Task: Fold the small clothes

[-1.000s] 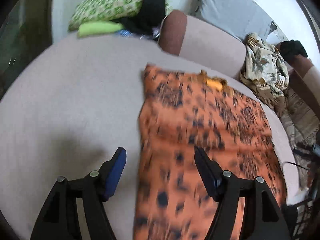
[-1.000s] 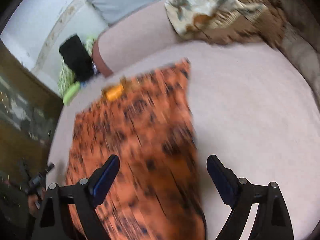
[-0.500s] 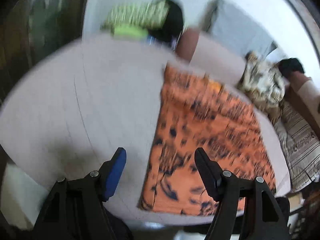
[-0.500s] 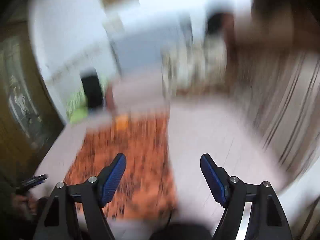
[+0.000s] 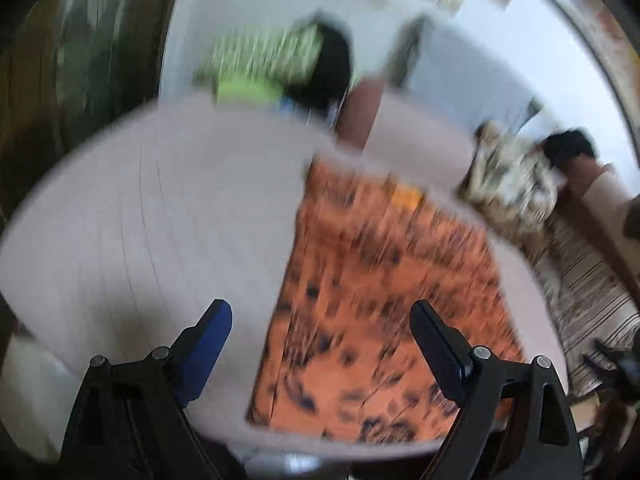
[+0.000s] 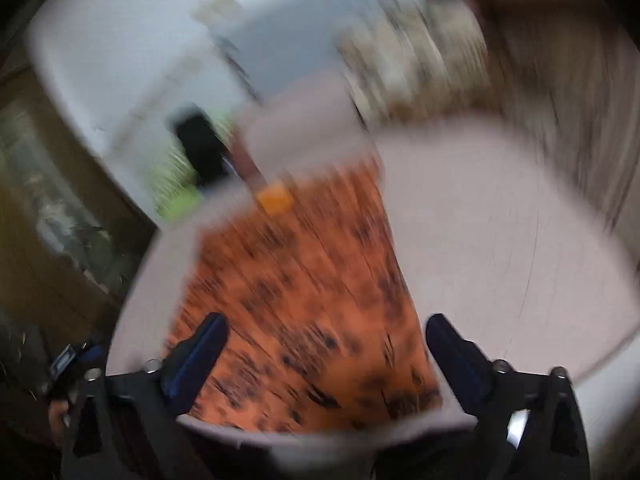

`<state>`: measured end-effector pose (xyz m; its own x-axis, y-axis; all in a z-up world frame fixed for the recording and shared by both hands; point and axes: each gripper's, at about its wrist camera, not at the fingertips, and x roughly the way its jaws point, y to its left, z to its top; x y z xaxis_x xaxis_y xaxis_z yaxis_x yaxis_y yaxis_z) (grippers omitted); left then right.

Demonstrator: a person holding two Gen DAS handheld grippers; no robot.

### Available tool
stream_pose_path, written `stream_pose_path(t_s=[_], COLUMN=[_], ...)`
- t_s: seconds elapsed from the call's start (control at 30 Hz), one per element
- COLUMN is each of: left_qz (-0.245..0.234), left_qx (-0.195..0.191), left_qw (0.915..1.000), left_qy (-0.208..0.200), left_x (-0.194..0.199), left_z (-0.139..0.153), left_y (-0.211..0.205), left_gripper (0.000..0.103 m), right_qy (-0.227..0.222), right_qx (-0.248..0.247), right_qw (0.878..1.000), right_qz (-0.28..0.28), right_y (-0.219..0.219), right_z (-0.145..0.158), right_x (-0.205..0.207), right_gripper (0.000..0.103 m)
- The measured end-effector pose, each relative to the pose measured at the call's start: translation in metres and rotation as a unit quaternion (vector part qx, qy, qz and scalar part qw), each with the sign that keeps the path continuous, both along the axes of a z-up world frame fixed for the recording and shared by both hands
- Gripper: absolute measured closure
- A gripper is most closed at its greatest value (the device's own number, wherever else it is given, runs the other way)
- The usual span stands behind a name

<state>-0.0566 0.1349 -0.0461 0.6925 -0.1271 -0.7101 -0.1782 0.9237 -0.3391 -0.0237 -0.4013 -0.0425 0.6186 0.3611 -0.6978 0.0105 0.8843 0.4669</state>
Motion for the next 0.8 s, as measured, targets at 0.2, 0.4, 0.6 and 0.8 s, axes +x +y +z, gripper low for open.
stream_pose_path(t_s=[0.2, 0.4, 0.6, 0.8], left_qz=[-0.001, -0.026, -0.04, -0.065], left_qx=[-0.053, 0.011, 0.044, 0.028], left_qw=[0.9915, 0.9886, 0.987, 0.9864], left_qy=[0.119, 0.148, 0.149, 0.148], left_x=[0.021, 0.017, 0.015, 0.009], left_z=[-0.078, -0.095, -0.093, -0.092], left_y=[0.0, -0.015, -0.022, -0.027], left_gripper=[0.014, 0.014, 0.073, 0.03], right_qy=[0.132, 0.167, 0.185, 0.194], right_qx=[0.029, 0.026, 0.034, 0.08], right_qw=[0.991, 0.985, 0.981, 0.977], right_qz=[0.012, 0.025, 0.042, 0.046], right_y=[-0.013, -0.012, -0.007, -0.012], right_z=[-0.088, -0.1, -0.109, -0.113], right_x=[0.033, 0.032, 0.027, 0.03], right_gripper=[0.03, 0.047, 0.081, 0.059])
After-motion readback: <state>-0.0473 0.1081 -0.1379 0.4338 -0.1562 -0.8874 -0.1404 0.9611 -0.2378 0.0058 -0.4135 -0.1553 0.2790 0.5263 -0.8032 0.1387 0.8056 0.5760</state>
